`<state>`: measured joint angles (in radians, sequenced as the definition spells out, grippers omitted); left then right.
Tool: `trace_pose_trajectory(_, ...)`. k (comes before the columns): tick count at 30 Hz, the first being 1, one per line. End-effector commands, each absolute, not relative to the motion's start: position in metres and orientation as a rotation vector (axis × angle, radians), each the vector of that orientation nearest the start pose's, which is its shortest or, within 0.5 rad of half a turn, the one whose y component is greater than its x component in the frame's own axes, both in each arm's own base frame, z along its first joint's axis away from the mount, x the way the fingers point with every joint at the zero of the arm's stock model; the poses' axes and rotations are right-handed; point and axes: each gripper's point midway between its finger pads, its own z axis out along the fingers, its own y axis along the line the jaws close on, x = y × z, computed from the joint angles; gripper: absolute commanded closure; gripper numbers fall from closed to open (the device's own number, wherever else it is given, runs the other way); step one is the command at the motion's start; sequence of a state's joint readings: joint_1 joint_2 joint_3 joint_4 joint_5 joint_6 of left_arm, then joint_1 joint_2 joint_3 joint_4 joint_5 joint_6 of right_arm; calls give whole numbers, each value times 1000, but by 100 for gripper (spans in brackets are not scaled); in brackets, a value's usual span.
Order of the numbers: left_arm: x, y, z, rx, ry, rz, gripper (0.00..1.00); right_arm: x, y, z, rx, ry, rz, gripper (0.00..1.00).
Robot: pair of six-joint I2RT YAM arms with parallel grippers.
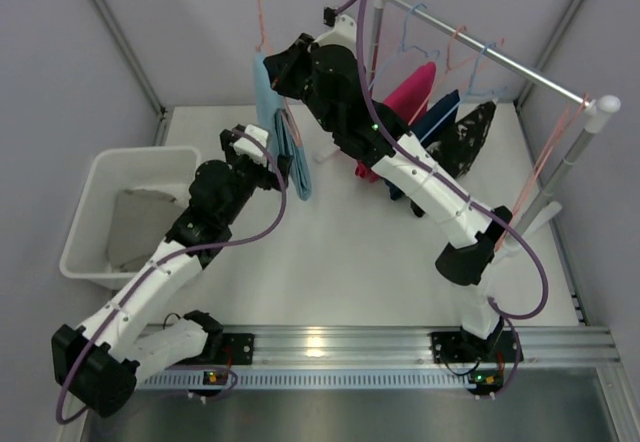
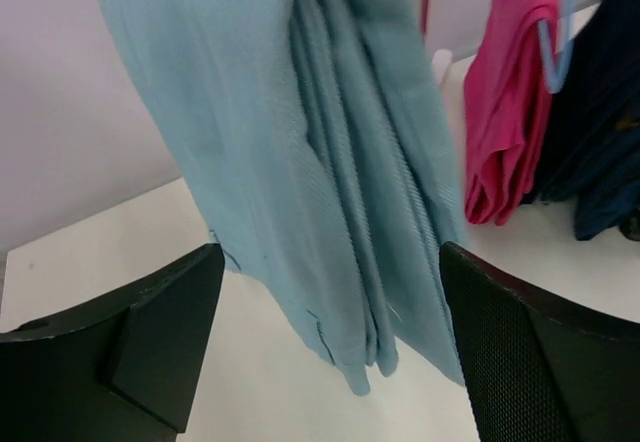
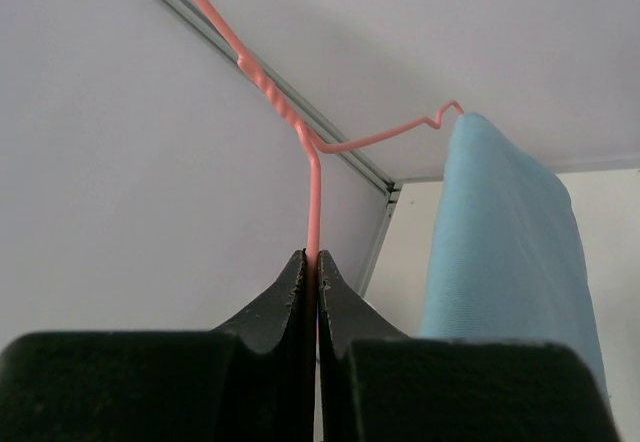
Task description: Remove the trousers from the hanger
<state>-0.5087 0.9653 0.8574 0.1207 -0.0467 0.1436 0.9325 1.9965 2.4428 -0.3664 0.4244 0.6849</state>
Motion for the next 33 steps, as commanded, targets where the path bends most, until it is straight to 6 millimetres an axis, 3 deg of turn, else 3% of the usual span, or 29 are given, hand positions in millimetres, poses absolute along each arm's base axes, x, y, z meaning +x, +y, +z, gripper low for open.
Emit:
trace_pose_trajectory(1, 358, -153, 347, 288, 1469, -162, 8, 352, 390, 621, 285, 1227, 1197, 100)
trace_pose_trajectory(5, 373, -152, 346, 234, 1485, -137, 15, 350, 391, 619, 276, 1243, 1203, 100)
trace_pose_trajectory(12, 376, -156, 345, 231, 1473, -149, 16, 346, 391, 618, 263, 1250, 1215, 100)
trace_pose_trajectory(20, 384, -163, 360, 184, 1391, -200, 14, 344, 400, 609, 277, 1304, 1270, 100)
trace_pose_trajectory(26, 393, -156, 375, 145, 1343, -149, 22, 336, 399, 609, 249, 1322, 1273, 100)
trace_pose_trajectory(28, 393, -156, 376, 145, 1344, -147, 26, 334, 399, 608, 243, 1331, 1274, 100)
trace_pose_trajectory(31, 392, -151, 385, 142, 1323, -122, 40, 332, 400, 606, 232, 1347, 1276, 100)
trace_pose_trajectory(33, 392, -148, 389, 138, 1319, -107, 58, 332, 399, 603, 228, 1355, 1265, 100)
